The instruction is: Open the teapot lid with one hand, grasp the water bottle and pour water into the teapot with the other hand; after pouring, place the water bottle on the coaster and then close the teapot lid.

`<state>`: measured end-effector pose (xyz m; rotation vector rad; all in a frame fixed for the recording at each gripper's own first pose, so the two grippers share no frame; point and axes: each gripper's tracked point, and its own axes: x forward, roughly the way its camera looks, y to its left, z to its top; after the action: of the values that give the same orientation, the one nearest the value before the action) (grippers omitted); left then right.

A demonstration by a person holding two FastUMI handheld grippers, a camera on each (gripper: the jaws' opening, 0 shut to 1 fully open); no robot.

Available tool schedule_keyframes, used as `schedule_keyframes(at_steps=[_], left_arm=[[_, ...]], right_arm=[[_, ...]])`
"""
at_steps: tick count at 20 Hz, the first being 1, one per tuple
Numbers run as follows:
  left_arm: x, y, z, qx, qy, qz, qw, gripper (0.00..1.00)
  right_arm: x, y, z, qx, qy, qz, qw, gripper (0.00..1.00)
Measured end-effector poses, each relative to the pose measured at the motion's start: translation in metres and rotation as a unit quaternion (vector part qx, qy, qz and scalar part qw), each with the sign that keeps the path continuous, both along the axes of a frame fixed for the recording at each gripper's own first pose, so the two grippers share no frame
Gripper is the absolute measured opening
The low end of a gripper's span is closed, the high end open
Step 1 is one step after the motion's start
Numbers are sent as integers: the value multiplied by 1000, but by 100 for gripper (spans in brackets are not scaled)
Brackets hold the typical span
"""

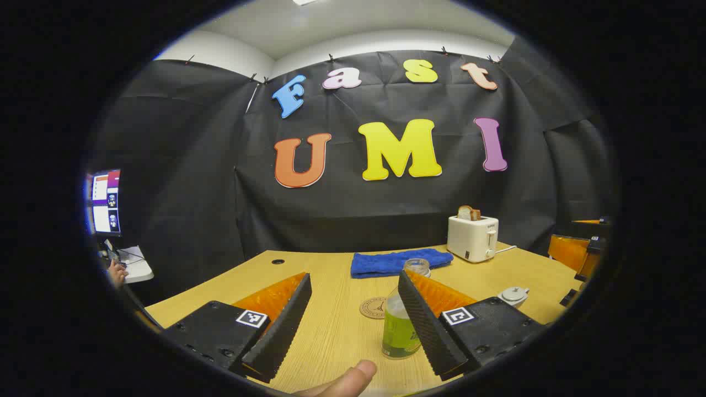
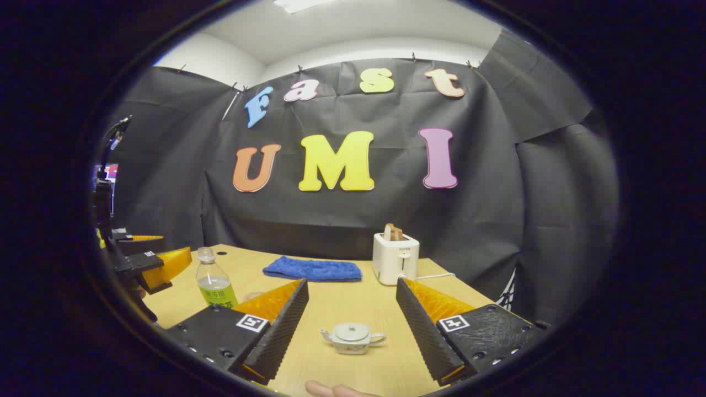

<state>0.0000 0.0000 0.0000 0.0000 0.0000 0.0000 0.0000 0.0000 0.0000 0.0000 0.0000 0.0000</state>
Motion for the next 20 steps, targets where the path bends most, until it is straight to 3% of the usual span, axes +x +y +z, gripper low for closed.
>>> schedule_keyframes(at_steps=[5,8,13,20], left_arm=[[-5,-6,-5,13,-1,-12,1000,99],[-11,-7,-2,-19,-7,-17,1000,98],[-14,-8,-4,-2,-11,-7,1000,98],[-12,-12,-17,-9,-13,-11,1000,99]], right_arm=[[5,-10,-12,37,10,10,999,96],[4,-21,-16,29,18,-1,999,95],[7,-40,-21,6,15,-38,999,95],[23,-34,-54,8,49,-21,999,92]])
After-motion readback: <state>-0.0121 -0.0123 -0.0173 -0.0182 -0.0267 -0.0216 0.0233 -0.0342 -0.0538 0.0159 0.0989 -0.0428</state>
